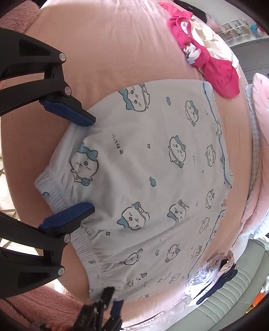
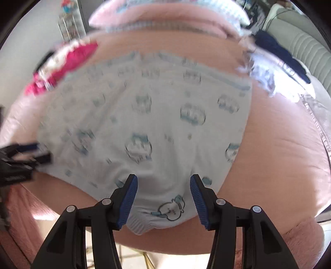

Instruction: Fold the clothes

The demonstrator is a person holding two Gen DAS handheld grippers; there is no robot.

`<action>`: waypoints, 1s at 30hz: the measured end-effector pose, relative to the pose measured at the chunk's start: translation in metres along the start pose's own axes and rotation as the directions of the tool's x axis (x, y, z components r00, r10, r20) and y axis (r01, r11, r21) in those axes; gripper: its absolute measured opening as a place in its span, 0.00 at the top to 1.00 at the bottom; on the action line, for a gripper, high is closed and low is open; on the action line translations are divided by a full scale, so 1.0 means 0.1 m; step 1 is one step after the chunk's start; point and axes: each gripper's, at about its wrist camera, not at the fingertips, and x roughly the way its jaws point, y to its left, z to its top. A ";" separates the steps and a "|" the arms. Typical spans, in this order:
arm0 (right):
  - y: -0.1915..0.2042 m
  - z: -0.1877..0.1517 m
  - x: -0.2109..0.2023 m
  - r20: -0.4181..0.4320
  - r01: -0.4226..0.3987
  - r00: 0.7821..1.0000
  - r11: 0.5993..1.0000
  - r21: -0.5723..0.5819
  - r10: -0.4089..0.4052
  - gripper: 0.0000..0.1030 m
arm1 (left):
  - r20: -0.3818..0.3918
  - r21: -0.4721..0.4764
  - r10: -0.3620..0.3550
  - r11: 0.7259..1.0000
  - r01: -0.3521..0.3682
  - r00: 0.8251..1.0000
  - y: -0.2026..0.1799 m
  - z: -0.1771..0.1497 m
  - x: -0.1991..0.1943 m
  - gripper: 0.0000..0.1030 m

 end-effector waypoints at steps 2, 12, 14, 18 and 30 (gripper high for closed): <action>-0.05 -0.04 -0.02 0.008 0.014 1.000 1.000 -0.004 -0.014 0.50 | -0.002 -0.021 0.042 0.999 -0.042 0.999 0.10 -0.03 -0.05 0.26; -0.56 -0.13 -0.24 0.054 -0.027 0.998 0.976 0.214 0.016 0.44 | 0.008 -0.259 -0.079 0.963 0.079 0.997 0.59 -0.12 -0.16 0.26; -0.58 -0.15 -0.13 0.011 -0.084 0.996 0.956 0.280 0.084 0.44 | 0.004 -0.264 -0.085 0.961 0.083 0.996 0.58 -0.12 -0.17 0.26; -0.46 -0.12 -0.07 0.027 -0.104 0.995 0.962 0.253 0.101 0.46 | 0.028 -0.307 -0.164 0.937 0.165 0.986 0.53 -0.20 -0.18 0.26; -0.48 -0.05 -0.17 0.115 -0.171 0.983 0.933 0.317 0.141 0.96 | 0.028 -0.281 -0.112 0.953 0.115 0.993 0.48 -0.23 -0.21 0.97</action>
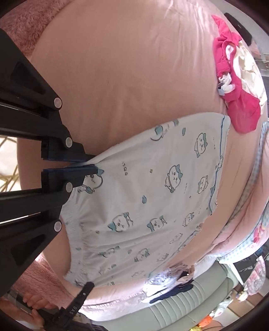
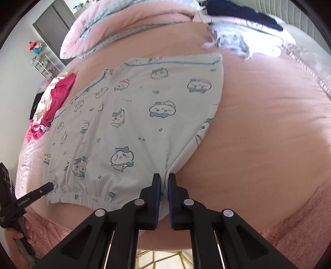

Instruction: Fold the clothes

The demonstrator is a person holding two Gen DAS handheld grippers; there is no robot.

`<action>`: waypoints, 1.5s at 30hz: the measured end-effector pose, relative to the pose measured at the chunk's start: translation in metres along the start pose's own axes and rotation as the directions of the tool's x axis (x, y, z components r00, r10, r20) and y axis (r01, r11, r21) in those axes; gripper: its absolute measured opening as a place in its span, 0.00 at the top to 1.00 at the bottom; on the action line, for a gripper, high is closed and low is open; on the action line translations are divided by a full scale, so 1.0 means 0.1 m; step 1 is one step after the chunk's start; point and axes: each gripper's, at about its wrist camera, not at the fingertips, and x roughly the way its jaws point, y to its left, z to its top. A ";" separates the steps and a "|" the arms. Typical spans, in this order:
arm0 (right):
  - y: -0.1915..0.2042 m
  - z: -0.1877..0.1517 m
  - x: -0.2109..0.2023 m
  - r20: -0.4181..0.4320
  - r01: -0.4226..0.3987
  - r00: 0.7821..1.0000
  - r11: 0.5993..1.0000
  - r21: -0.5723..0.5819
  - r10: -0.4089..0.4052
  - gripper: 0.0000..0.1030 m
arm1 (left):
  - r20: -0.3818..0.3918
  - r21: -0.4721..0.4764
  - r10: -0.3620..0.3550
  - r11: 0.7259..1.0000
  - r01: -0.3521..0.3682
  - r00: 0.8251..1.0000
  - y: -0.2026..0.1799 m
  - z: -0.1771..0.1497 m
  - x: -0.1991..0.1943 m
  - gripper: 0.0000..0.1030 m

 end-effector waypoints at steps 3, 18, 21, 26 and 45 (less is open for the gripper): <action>-0.11 -0.04 0.19 -0.070 0.032 0.997 0.999 0.020 -0.031 0.96 | -0.022 -0.008 0.007 1.000 -0.008 1.000 0.07 -0.03 0.09 0.97; -0.62 0.42 0.24 -0.048 -0.057 0.997 0.983 0.174 0.066 0.64 | 0.014 -0.143 -0.069 0.987 0.071 0.997 0.37 0.50 0.10 0.51; -0.63 0.51 0.36 -0.034 -0.087 0.995 0.975 0.203 0.096 0.64 | 0.036 -0.197 -0.126 0.972 0.131 0.991 0.44 0.59 0.23 0.51; -0.60 0.63 0.48 -0.030 -0.072 0.996 0.976 0.204 0.079 0.96 | 0.039 -0.182 -0.091 0.979 0.096 0.995 0.41 0.70 0.36 0.98; 0.02 0.61 0.32 0.024 0.060 0.998 0.977 -0.204 -0.057 0.95 | 0.113 0.327 0.004 0.944 -0.041 0.994 -0.56 0.83 0.40 0.95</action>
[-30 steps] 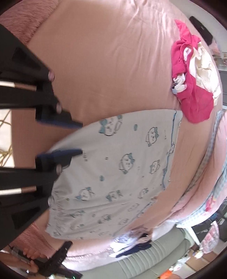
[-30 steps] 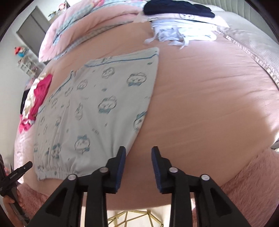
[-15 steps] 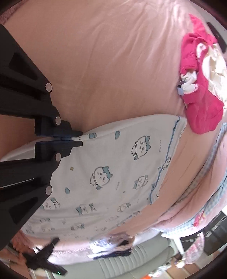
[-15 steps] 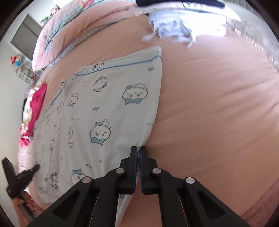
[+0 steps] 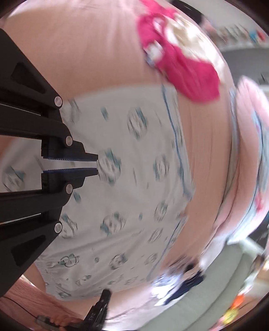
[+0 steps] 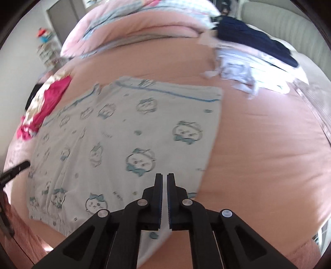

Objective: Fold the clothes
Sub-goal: 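Open the left tool and smooth the pants with both tools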

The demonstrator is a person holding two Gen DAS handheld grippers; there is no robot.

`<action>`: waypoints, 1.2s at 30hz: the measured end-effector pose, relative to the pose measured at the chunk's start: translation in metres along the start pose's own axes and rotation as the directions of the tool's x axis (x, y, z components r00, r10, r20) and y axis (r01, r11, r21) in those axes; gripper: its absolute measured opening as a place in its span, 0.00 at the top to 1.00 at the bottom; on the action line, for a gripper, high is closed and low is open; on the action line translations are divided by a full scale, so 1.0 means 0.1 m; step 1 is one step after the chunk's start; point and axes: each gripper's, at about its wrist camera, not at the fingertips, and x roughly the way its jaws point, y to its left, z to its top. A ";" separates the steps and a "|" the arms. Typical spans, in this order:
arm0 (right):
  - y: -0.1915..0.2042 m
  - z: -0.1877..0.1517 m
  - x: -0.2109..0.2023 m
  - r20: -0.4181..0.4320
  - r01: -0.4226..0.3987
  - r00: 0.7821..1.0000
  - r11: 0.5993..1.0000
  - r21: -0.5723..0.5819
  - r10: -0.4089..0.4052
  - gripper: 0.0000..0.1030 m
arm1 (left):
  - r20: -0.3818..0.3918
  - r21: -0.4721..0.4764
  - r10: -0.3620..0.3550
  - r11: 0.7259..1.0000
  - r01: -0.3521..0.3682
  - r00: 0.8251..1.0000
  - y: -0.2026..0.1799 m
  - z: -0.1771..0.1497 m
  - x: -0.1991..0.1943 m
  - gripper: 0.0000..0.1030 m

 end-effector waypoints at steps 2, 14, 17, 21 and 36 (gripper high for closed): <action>0.20 0.00 0.21 -0.027 0.043 0.999 0.997 -0.064 -0.045 0.95 | -0.029 0.083 -0.045 0.995 0.047 0.999 -0.23 0.03 0.19 0.95; -0.29 -0.04 -0.11 -0.043 0.095 0.995 0.995 0.001 -0.095 0.88 | -0.054 0.108 -0.052 0.992 0.058 0.997 0.04 -0.09 0.01 0.48; 0.22 0.14 -0.15 0.006 -0.012 1.000 0.995 -0.101 0.012 0.87 | -0.019 0.148 -0.100 0.984 0.102 0.995 -0.24 0.08 0.11 0.48; 0.94 0.19 0.13 -0.045 -0.108 0.994 0.965 -0.239 0.100 0.79 | -0.090 0.185 -0.151 0.969 0.166 0.984 -0.53 0.21 0.44 0.48; 0.33 -0.25 -0.06 -0.106 -0.024 0.994 0.989 -0.145 0.009 0.78 | -0.141 0.205 -0.094 0.971 0.122 0.985 -0.19 -0.26 0.02 0.38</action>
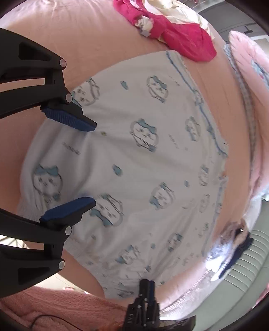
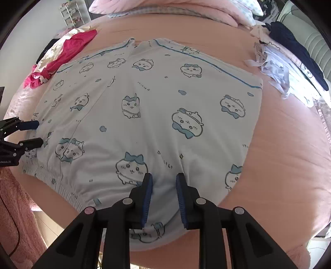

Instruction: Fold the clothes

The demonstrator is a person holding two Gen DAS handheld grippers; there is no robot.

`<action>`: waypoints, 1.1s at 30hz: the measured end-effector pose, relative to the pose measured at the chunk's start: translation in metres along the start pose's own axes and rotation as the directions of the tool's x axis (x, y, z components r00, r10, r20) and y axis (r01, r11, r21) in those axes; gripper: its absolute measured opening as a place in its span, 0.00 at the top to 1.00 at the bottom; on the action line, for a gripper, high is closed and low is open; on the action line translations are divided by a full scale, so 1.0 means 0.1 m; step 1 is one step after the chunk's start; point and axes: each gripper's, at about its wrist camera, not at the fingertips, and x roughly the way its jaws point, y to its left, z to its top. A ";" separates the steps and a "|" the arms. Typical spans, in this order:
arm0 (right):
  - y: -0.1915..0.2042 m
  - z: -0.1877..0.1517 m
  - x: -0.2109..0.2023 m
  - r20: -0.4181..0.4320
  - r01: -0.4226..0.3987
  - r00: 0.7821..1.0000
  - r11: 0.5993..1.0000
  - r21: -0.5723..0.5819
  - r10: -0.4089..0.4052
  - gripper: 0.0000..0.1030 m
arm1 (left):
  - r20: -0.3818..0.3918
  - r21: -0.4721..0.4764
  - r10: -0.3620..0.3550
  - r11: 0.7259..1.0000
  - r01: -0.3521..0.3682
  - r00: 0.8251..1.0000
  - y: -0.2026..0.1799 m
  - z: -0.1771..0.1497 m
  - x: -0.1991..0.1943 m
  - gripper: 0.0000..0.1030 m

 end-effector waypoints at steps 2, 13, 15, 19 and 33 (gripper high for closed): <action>0.15 0.03 -0.08 0.054 -0.031 0.998 1.000 -0.004 0.031 0.77 | 0.035 0.005 -0.043 0.999 0.043 0.998 -0.16 0.05 0.03 0.38; 0.36 -0.30 0.07 0.009 -0.059 0.998 0.998 -0.001 0.059 0.72 | 0.002 -0.031 0.053 0.998 -0.053 0.999 -0.23 -0.38 0.04 0.36; 0.30 -0.36 0.02 0.005 -0.066 0.998 0.998 0.008 0.065 0.71 | 0.005 -0.055 0.049 0.997 -0.048 0.999 -0.18 -0.47 0.00 0.36; 0.23 -0.45 -0.06 0.028 -0.061 0.998 0.998 0.026 0.061 0.71 | 0.031 -0.096 0.054 0.994 -0.050 0.998 -0.16 -0.54 -0.08 0.36; -0.71 0.14 0.05 0.110 -0.025 0.994 0.937 0.348 -0.014 0.70 | 0.102 -0.212 0.000 0.977 0.021 0.995 0.11 -0.43 -0.16 0.36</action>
